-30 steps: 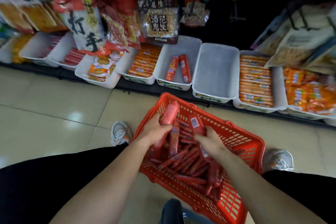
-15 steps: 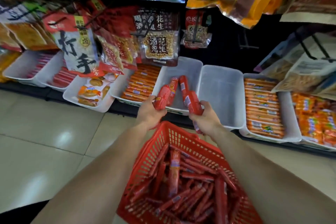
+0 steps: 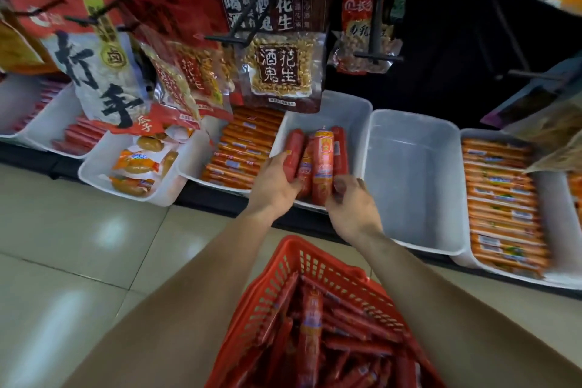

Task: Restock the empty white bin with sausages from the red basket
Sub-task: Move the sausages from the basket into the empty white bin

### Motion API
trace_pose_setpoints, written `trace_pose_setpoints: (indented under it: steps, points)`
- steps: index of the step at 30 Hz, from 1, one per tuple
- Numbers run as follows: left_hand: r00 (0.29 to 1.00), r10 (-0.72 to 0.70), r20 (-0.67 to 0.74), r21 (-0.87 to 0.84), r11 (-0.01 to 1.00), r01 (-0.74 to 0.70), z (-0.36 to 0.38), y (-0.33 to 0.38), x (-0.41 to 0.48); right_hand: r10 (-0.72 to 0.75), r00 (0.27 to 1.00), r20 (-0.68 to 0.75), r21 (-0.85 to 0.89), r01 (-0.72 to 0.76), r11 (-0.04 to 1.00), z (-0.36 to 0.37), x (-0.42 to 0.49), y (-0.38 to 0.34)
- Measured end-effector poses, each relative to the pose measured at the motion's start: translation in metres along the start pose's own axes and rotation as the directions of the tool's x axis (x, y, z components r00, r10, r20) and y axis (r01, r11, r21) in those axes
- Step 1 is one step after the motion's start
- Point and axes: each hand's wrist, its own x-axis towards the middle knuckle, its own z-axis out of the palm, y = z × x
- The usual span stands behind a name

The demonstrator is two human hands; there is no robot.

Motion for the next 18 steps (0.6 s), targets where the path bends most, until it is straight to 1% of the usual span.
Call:
trace_pose_setpoints:
  steps: [5, 8, 12, 15, 18]
  points:
    - [1.0, -0.017, 0.012, 0.044, 0.999, 0.017, -0.01, -0.002, -0.055, 0.03, 0.999, -0.029, -0.013, -0.03, 0.999, -0.032, -0.049, 0.023]
    - [0.997, -0.042, 0.057, 0.033, 0.999, 0.04, -0.014, 0.005, -0.099, 0.048, 0.998, -0.039, -0.034, -0.049, 0.998, -0.056, -0.081, 0.034]
    - [0.995, -0.056, 0.084, 0.069, 0.996, 0.05, -0.008, 0.005, -0.156, 0.075, 0.995, -0.061, -0.04, -0.078, 0.996, -0.083, -0.129, 0.049]
    - [0.986, -0.082, 0.147, 0.12, 0.991, 0.064, 0.008, -0.006, -0.198, 0.083, 0.994, -0.071, -0.048, -0.086, 0.995, -0.089, -0.167, 0.071]
    - [0.966, -0.137, 0.219, 0.133, 0.985, 0.11, 0.029, -0.024, -0.233, 0.067, 0.997, -0.035, -0.081, -0.069, 0.994, -0.085, -0.199, 0.099]
